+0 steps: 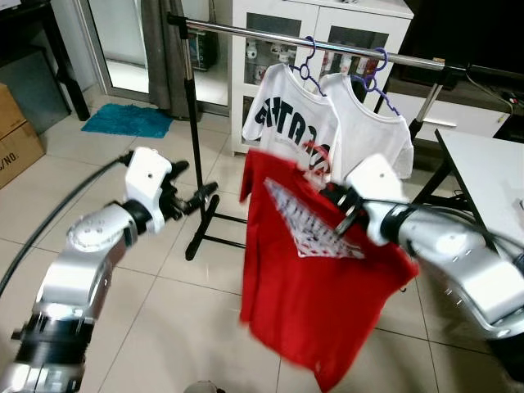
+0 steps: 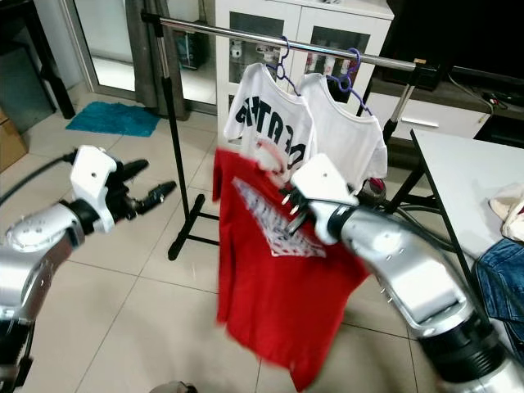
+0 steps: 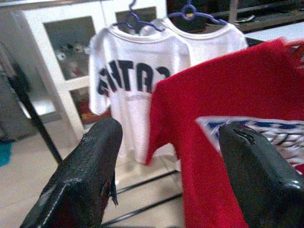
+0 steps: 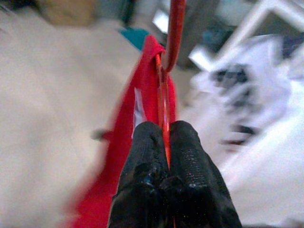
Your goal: Hang hanger
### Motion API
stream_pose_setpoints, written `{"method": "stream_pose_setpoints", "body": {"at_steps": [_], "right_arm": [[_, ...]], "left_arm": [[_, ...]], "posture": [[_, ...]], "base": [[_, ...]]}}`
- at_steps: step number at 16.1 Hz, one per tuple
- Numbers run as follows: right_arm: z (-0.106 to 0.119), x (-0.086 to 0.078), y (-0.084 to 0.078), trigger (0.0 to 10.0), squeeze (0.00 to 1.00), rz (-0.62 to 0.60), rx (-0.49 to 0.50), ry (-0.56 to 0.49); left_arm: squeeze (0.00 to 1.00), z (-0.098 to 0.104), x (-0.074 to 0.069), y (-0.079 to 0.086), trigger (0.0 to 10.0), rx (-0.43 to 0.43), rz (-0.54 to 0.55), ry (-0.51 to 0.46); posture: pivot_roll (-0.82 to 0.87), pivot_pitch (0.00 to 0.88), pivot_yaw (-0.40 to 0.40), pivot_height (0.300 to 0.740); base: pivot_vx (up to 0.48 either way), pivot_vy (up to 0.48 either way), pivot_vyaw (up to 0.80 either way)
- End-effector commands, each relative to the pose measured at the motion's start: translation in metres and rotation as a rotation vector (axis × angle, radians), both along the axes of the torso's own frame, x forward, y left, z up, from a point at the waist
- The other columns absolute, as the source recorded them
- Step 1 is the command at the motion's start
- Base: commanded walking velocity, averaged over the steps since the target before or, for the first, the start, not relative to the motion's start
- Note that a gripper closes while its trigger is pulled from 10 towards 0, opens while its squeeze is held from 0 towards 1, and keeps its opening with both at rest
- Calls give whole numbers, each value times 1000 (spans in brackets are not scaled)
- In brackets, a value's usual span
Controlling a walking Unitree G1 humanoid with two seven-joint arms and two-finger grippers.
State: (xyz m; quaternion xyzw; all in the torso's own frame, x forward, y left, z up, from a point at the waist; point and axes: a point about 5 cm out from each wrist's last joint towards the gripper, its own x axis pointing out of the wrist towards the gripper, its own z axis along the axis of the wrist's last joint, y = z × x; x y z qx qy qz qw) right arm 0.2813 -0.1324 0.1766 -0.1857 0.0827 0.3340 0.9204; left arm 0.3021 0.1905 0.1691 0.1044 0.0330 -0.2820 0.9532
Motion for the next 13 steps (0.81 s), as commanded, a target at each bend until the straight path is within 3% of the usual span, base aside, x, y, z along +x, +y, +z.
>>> {"method": "stream_pose_setpoints", "body": {"at_steps": [1, 2, 3, 4, 5, 6, 7, 8, 9, 10, 13], "right_arm": [[7, -1, 1, 10000, 0, 0, 43, -27], [-4, 6, -9, 10000, 0, -89, -141, -88], [-11, -1, -4, 10000, 0, -13, -118, -44], [-13, -13, 10, 10000, 0, 71, 134, 77], [-28, -3, -5, 10000, 0, -80, -79, 27], [-34, 2, -14, 10000, 0, -150, -146, 14], [-25, -2, -1, 10000, 0, -124, 148, 104], [-22, -3, 2, 10000, 0, -114, 193, 111], [-23, 1, -2, 10000, 0, -153, 142, 85], [-23, 1, -2, 10000, 0, -155, 158, 86], [-21, -2, -4, 10000, 0, -198, 307, 113]], "left_arm": [[0, 4, -3, -9, 10000, -12, -30, -4], [0, 3, -6, -11, 10000, -20, -28, -1], [0, 1, -8, -12, 10000, -31, -15, 9], [0, -2, -11, -13, 10000, -33, -8, 20], [0, -4, -15, -15, 10000, -34, -5, 29], [0, -4, -17, -17, 10000, -41, -4, 36], [0, -4, -18, -20, 10000, -60, 0, 45], [0, -4, -18, -20, 10000, -62, 2, 48], [0, -6, -18, -21, 10000, -59, 8, 53], [0, -6, -18, -21, 10000, -58, 13, 56], [0, -8, -21, -15, 10000, -77, 134, 82]], "posture": [[63, 0, -35, 740], [63, 0, -35, 740], [67, 0, -35, 740], [65, 0, -30, 740], [69, 0, -29, 740], [70, 0, -26, 740], [72, 0, -25, 740], [70, 0, -23, 740], [70, 0, -23, 740], [70, 0, -23, 740], [67, 0, -19, 740]], "base": [[0, 0, 0], [0, 0, 0], [0, 0, 0], [0, 0, 0], [0, 0, 0], [0, 0, 0], [0, 0, 0], [0, 0, 0], [0, 0, 0], [0, 0, 0], [0, 0, 0]]}}
